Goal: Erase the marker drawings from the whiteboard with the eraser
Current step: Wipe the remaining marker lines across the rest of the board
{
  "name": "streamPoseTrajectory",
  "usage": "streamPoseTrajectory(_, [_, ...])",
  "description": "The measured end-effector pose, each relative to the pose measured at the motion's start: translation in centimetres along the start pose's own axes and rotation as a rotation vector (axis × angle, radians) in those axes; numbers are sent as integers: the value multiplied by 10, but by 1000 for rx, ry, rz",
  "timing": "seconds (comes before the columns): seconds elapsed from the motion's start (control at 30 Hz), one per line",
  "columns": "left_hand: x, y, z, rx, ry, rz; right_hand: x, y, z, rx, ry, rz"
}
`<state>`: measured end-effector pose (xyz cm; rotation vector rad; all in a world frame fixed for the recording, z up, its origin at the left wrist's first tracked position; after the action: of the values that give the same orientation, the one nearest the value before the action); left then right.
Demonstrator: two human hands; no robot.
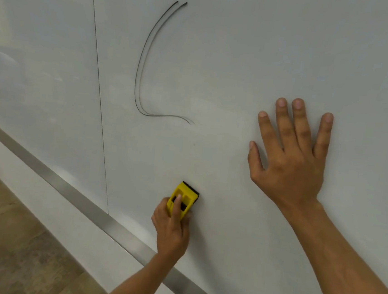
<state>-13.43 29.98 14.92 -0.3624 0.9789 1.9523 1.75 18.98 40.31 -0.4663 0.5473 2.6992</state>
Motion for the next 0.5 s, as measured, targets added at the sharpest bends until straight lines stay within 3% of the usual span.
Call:
streamPoseTrajectory(0.07, [17,11,20,-54,197,-95,1,-1,-1,3,0,-3])
streamPoseTrajectory(0.17, [66,29,46,-233,735,-393,1,-1,-1,2,-1,-3])
streamPoseTrajectory(0.23, [90,35,54,-251,916,-516,2,-2,-1,1,0,-1])
streamPoseTrajectory(0.4, [83,31,53,-190,1004,-576,2,-3,0,6,-14,-11])
streamPoseTrajectory(0.5, [34,24,42,-144,831,-472,2,-3,0,-2,-11,-1])
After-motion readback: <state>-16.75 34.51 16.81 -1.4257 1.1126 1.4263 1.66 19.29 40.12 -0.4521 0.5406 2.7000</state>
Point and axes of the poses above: each hand's wrist, its own z-axis towards the middle knuckle, its own y-axis out of the back of the hand, x = y × z, the point moved 7 cm from there along z, towards the middle knuckle, and after that the axes turned 13 degrees about x, right-handed, at the moved point
